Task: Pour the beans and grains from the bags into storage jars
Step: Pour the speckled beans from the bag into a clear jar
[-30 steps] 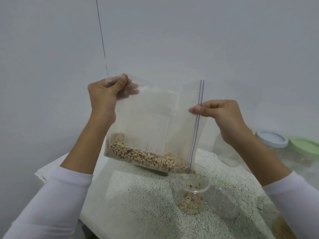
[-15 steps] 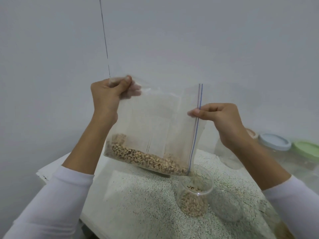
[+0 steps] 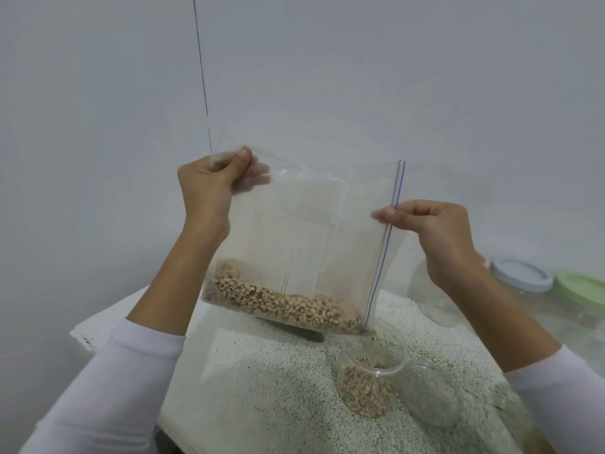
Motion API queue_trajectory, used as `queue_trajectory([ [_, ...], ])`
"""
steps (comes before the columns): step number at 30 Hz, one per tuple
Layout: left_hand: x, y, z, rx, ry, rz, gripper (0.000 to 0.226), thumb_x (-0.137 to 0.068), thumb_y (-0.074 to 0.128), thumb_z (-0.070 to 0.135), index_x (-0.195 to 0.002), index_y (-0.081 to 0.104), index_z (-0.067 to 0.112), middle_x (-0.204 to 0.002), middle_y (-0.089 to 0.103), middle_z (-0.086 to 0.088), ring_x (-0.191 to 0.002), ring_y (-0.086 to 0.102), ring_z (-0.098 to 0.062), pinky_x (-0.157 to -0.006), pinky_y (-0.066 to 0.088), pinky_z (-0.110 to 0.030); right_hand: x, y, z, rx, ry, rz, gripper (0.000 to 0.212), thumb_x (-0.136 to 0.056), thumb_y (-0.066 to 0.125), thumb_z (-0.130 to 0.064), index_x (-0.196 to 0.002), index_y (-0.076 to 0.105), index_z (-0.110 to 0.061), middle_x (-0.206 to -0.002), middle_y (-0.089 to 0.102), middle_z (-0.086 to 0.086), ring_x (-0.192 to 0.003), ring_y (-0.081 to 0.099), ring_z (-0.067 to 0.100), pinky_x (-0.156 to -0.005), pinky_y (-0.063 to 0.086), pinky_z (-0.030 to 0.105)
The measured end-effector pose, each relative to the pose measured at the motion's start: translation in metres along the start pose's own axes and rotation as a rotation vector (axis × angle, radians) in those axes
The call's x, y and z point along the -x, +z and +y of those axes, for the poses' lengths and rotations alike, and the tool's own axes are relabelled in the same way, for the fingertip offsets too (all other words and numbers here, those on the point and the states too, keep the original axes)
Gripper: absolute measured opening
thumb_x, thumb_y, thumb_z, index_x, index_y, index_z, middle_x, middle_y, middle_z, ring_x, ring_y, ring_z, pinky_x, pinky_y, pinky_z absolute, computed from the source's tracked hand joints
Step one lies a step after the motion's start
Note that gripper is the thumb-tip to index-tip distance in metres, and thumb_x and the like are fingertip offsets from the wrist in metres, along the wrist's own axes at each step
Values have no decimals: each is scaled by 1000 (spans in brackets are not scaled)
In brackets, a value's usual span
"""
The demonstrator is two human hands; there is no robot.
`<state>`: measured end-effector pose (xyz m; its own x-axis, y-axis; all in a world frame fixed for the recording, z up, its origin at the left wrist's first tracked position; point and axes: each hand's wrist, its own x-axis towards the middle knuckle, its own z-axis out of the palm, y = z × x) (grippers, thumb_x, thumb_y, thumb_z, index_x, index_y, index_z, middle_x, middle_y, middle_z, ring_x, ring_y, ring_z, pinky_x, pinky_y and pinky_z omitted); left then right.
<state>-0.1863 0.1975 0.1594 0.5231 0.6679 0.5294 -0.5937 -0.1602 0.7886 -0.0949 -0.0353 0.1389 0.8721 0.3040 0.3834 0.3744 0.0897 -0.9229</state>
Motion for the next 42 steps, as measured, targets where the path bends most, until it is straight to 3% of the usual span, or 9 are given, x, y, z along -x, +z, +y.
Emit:
queue_trajectory([
  [4, 2, 2, -2, -3, -3, 8, 12, -87, 66, 8, -75, 68, 6, -61, 71, -1, -58, 70, -18, -61, 54, -26, 3, -1, 1, 21, 14, -25, 3, -80, 71, -8, -81, 73, -7, -65, 70, -13, -65, 59, -16, -54, 27, -11],
  [9, 4, 4, -1, -15, -4, -26, 11, -86, 66, 7, -76, 68, 5, -60, 71, -1, -58, 70, -20, -61, 54, -28, 3, 0, 2, 23, 24, -45, 5, -77, 73, -8, -74, 74, -12, -73, 74, -6, -79, 66, -3, -64, 38, -4],
  [17, 4, 3, 4, 6, 12, 33, 12, -87, 66, 8, -75, 68, 7, -60, 71, -1, -58, 70, -19, -67, 55, -34, 5, -1, -1, -28, -3, -6, 3, -77, 73, -9, -75, 74, -12, -70, 73, -7, -75, 65, -8, -63, 36, -7],
  [26, 4, 4, 6, -12, 28, 12, 11, -87, 65, 8, -77, 67, 5, -59, 70, 0, -56, 69, -17, -56, 52, -22, 8, -1, 0, -39, -14, 3, 4, -74, 74, -11, -71, 75, -14, -74, 74, 0, -82, 68, 6, -77, 44, 12],
  [30, 5, 4, 5, 11, 21, 48, 10, -86, 66, 7, -77, 67, 5, -59, 70, 0, -57, 70, -17, -63, 56, -28, 6, -1, 2, -33, -12, 21, 6, -75, 75, -11, -71, 75, -15, -74, 74, 0, -82, 68, 8, -79, 45, 13],
  [35, 5, 6, 8, 1, 24, 48, 11, -86, 66, 6, -76, 67, 6, -58, 70, 1, -57, 70, -16, -59, 55, -24, 6, -1, 1, -16, -10, -25, 5, -76, 74, -10, -74, 75, -14, -77, 75, -2, -83, 67, 3, -67, 42, 0],
  [38, 6, 7, 10, -18, 35, 30, 11, -87, 65, 6, -76, 67, 7, -58, 70, 2, -58, 70, -15, -58, 54, -22, 6, -1, 1, -29, -10, 21, 3, -74, 75, -12, -73, 75, -14, -79, 74, 1, -83, 67, 7, -70, 43, 3],
  [42, 6, 5, 10, -21, 26, 53, 11, -87, 65, 7, -76, 67, 7, -58, 70, 3, -57, 70, -14, -58, 54, -22, 7, 1, 2, -46, 17, 15, 3, -72, 76, -12, -71, 75, -14, -76, 74, -1, -82, 68, 6, -67, 41, -2],
])
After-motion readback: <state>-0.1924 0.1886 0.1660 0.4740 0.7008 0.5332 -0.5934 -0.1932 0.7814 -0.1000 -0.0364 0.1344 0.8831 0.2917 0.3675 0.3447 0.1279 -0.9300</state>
